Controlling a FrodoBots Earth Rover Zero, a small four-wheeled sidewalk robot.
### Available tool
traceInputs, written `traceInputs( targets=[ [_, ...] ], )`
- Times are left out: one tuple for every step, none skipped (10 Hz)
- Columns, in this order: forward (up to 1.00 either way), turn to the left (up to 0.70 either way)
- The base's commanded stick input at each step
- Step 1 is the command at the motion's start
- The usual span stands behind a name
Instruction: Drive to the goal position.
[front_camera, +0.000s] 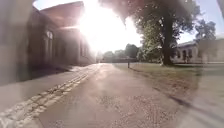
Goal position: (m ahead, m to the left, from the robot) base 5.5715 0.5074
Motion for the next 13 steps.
traceInputs(
  targets=[
    [0.6,0.0],
    [0.6,0.0],
    [0.6,0.0],
    [0.6,0.0],
    [0.6,0.0],
    [0.6,0.0],
    [0.6,0.0],
    [0.6,0.0],
    [0.6,0.0],
    [0.6,0.0],
    [0.6,0.0],
    [0.6,0.0],
    [0.6,0.0]
  ],
)
